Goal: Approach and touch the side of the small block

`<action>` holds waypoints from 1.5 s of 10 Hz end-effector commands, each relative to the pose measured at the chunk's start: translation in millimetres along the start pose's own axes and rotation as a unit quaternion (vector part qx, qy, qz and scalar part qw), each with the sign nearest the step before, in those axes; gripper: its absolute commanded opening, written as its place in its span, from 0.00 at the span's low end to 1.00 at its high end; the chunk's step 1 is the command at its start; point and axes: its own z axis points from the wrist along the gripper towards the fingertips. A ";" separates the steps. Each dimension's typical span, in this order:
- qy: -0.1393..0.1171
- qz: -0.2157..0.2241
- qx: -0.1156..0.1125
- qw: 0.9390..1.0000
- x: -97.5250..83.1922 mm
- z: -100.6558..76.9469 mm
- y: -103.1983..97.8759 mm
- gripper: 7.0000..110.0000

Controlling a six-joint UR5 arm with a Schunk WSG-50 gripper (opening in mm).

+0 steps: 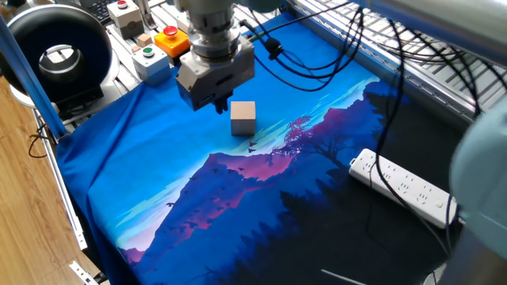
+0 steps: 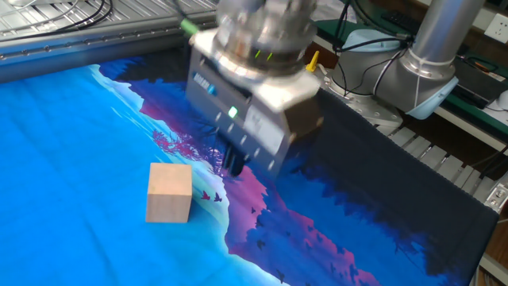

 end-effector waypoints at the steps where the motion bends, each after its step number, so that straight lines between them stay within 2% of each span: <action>1: -0.011 0.004 -0.005 1.000 -23.4 17.5 7.1 0.00; 3: -0.019 0.002 -0.005 1.000 -33.9 27.5 8.6 0.00; 5: -0.029 0.000 0.010 1.000 -43.1 35.6 1.2 0.00; 8: -0.033 0.017 0.010 0.999 -44.4 44.9 1.3 0.00; 10: -0.034 0.035 -0.009 0.999 -42.3 58.7 8.6 0.00; 11: -0.033 0.061 -0.041 0.997 -39.5 65.9 20.9 0.00; 13: -0.038 0.081 -0.047 0.995 -41.3 69.6 18.9 0.00; 15: -0.048 0.114 -0.046 0.991 -46.6 66.0 12.9 0.00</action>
